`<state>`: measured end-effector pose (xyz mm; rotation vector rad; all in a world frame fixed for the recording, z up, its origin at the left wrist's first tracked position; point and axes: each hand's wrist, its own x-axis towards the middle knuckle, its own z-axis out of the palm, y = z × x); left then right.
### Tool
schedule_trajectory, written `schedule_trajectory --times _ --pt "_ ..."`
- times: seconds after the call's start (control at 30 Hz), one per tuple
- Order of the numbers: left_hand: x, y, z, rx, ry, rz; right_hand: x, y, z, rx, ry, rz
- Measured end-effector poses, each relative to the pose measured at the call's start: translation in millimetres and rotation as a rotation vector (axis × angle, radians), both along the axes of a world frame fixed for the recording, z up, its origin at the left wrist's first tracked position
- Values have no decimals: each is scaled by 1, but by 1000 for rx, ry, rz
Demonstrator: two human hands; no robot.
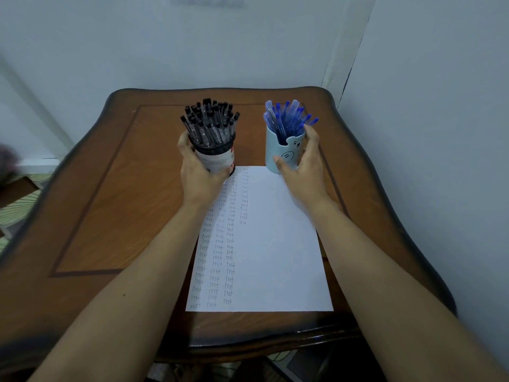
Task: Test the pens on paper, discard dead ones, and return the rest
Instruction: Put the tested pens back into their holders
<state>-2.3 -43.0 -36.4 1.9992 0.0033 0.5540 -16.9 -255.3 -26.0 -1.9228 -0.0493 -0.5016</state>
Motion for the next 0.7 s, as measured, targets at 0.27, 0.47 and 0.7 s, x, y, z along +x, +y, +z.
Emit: schedule_trajectory --times 0.27,0.47,0.7 --pt "-2 2 -1 -27 -19 -10 6 6 -6 25 -37 -56" --pt "-1 2 -2 -34 -29 -13 6 5 -8 23 -68 -113" --pt "-2 2 -3 -57 -22 -12 6 -8 -16 38 -92 -168"
